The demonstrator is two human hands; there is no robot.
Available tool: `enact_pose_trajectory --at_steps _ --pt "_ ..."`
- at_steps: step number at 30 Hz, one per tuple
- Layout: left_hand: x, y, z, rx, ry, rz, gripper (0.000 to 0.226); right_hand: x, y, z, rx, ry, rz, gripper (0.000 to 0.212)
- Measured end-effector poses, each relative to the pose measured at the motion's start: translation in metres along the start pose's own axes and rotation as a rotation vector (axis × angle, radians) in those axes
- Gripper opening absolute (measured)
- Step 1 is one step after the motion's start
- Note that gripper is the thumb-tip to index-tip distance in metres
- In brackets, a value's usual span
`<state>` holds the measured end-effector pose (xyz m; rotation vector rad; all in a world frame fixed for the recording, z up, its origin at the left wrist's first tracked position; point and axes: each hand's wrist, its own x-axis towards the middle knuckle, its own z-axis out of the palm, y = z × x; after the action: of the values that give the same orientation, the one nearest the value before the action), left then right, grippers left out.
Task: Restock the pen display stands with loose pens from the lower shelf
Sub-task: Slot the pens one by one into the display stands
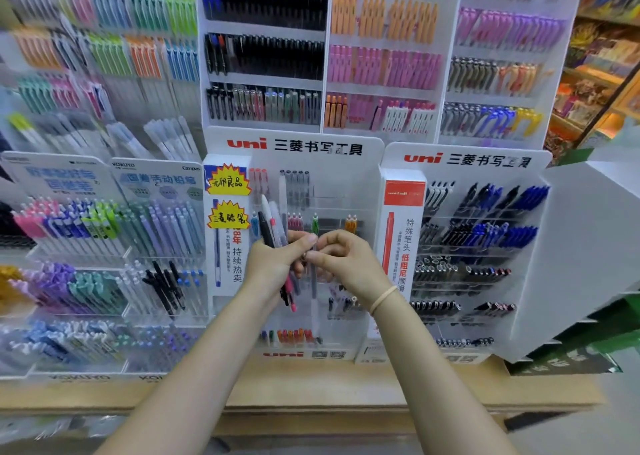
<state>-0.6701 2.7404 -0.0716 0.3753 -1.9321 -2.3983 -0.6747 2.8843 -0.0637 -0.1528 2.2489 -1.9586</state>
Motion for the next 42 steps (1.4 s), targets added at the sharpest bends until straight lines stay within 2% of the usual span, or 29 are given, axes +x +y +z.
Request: enact_pose_trajectory --at_steps 3,6,11,16,18,22,27,31,35,42 --pt "0.018 0.005 -0.017 -0.022 0.024 -0.036 0.015 0.018 -0.01 0.001 -0.055 0.019 -0.008 0.024" --pt "0.034 0.008 -0.033 -0.067 0.005 -0.082 0.012 0.038 -0.03 -0.006 -0.037 0.12 -0.06 0.02" --pt "0.049 0.015 -0.04 -0.08 -0.106 -0.127 0.018 0.068 -0.078 -0.014 0.027 0.281 -0.381 0.016" --pt "0.061 0.025 -0.037 -0.062 -0.176 -0.131 0.022 0.088 -0.094 -0.021 -0.073 0.409 -0.607 0.023" --pt "0.064 0.024 -0.035 -0.056 -0.186 -0.131 0.022 0.096 -0.082 -0.021 -0.185 0.411 -0.607 0.021" --pt "0.067 0.016 -0.031 -0.066 -0.242 -0.176 0.02 0.107 -0.055 -0.019 -0.351 0.366 -0.502 0.031" --pt "0.069 0.006 -0.033 -0.06 -0.325 -0.204 0.021 0.115 -0.042 -0.017 -0.496 0.256 -0.379 0.015" --pt "0.069 0.003 -0.036 -0.065 -0.328 -0.204 0.02 0.118 -0.045 -0.019 -0.535 0.189 -0.327 0.009" --pt "0.068 0.002 -0.037 -0.075 -0.329 -0.209 0.019 0.119 -0.047 -0.018 -0.523 0.188 -0.324 0.007" --pt "0.065 0.003 -0.042 -0.048 -0.368 -0.199 0.019 0.123 -0.053 -0.014 -0.688 0.155 -0.346 0.008"
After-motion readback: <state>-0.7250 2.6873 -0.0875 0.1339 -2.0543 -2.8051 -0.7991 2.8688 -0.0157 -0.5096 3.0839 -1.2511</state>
